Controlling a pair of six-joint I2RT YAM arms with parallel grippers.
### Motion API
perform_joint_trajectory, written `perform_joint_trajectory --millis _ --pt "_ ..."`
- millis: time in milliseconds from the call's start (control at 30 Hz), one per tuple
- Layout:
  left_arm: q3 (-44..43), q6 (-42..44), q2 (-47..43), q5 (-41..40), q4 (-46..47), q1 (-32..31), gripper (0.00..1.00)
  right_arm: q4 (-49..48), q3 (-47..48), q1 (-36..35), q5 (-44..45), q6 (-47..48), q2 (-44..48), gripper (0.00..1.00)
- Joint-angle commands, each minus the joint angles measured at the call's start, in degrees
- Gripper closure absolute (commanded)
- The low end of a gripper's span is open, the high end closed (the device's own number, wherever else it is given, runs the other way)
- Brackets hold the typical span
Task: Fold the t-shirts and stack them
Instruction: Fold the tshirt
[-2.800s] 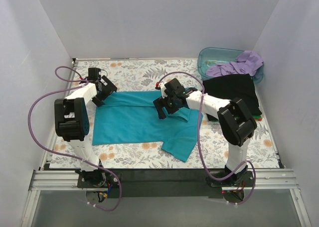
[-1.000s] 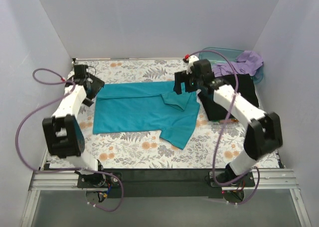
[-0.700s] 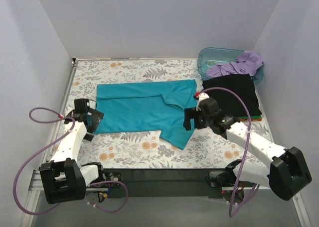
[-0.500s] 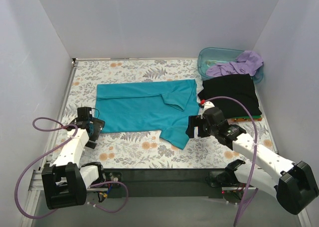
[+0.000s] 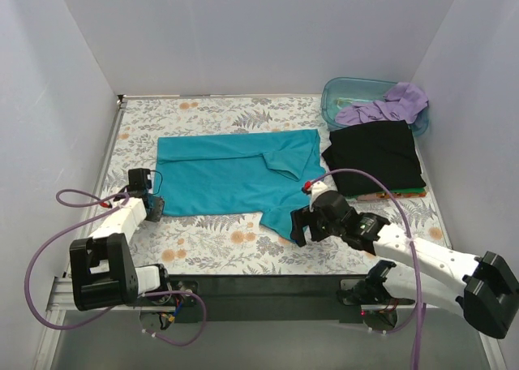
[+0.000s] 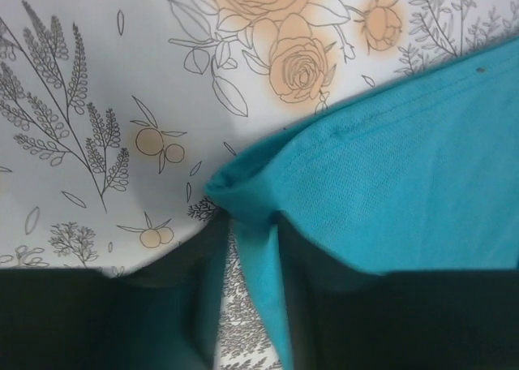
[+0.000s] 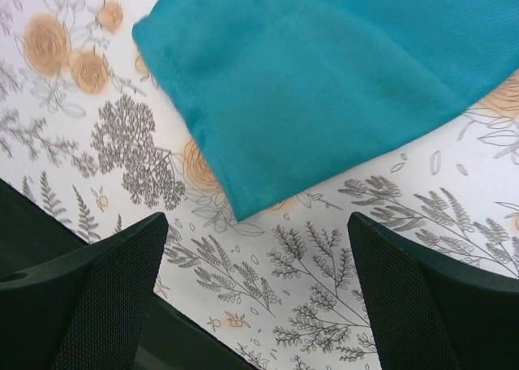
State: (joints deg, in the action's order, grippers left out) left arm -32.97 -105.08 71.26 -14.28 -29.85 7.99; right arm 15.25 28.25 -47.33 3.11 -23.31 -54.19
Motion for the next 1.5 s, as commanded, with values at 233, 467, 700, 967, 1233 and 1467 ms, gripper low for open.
perform_joint_trajectory --millis 233,467,700,967,1233,1467 --pt "1.6 -0.2 1.0 -1.4 2.4 0.8 1.00 4.1 12.4 -15.2 14.7 8.7 -21.8 0.16" --pt "1.0 1.6 -0.9 -0.9 2.5 0.8 1.00 5.7 13.9 -15.2 18.2 5.0 -28.2 0.46" --pt "1.2 1.5 -0.2 0.7 3.0 0.8 1.00 6.6 14.7 -15.2 18.4 3.3 -32.4 0.71" --pt "-1.2 2.9 -3.1 3.4 1.5 0.7 1.00 8.2 20.0 -14.9 24.7 5.3 -29.0 0.99" --pt "-5.6 3.7 -0.1 7.7 1.4 0.8 1.00 8.2 26.4 -8.2 23.7 11.3 -27.4 0.99" --pt "-13.6 3.2 6.4 7.6 0.1 1.0 1.00 7.1 34.8 0.5 18.3 16.4 -31.0 0.99"
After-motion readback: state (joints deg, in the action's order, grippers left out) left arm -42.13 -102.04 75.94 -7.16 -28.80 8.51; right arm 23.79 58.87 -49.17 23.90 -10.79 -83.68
